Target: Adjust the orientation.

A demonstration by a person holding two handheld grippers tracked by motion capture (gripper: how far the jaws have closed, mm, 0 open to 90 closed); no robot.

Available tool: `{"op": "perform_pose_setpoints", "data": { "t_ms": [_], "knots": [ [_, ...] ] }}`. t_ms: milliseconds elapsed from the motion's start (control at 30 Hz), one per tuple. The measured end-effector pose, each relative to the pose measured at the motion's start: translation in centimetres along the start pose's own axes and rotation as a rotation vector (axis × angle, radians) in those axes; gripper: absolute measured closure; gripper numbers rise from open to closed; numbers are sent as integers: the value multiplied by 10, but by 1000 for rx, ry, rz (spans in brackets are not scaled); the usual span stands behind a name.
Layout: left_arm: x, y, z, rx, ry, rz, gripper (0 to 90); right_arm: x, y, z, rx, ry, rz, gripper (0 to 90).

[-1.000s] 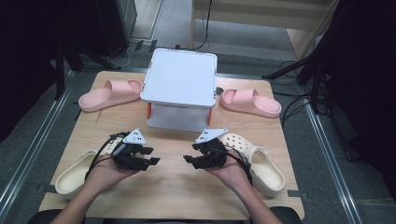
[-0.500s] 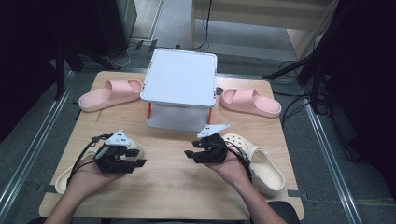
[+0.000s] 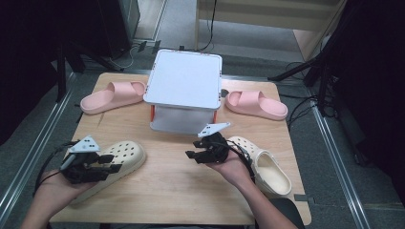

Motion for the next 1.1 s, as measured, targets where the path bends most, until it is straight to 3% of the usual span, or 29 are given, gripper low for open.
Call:
{"op": "perform_pose_setpoints", "data": {
  "t_ms": [200, 333, 467, 567, 700, 900, 1000, 1100],
  "knots": [
    [-5, -17, -9, 54, -20, -22, 535, 1, 2, 3, 19, 0, 2, 512],
    [-5, -27, -14, 71, 0, -23, 536, 2, 1, 5, 21, -4, 0, 512],
    [-7, -38, -17, 106, -15, -23, 532, 3, 2, 5, 19, 5, -3, 512],
    [-11, -39, -20, 82, -25, -11, 542, 3, 2, 5, 16, -3, -5, 512],
    [-18, -26, -29, 7, -44, 33, 558, 2, 2, 5, 13, -9, -6, 512],
    [-26, 9, -42, -53, -116, -2, 592, 2, 2, 6, 16, -10, -11, 515],
    [-22, 23, -42, -88, -72, 5, 653, 2, 2, 6, 16, -9, -13, 518],
    [-20, 29, -36, -72, -59, 19, 736, 1, 2, 6, 15, -6, -8, 533]
  ]
}}
Point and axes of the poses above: each handheld gripper's, and its own axes: y roughly forward along the jaws, z roughly out of its top, x roughly to its right, the point moved 4 cm from there along y, roughly forward along the jaws, and after that the axes turned 4 degrees about -y, right-handed, at the moved point
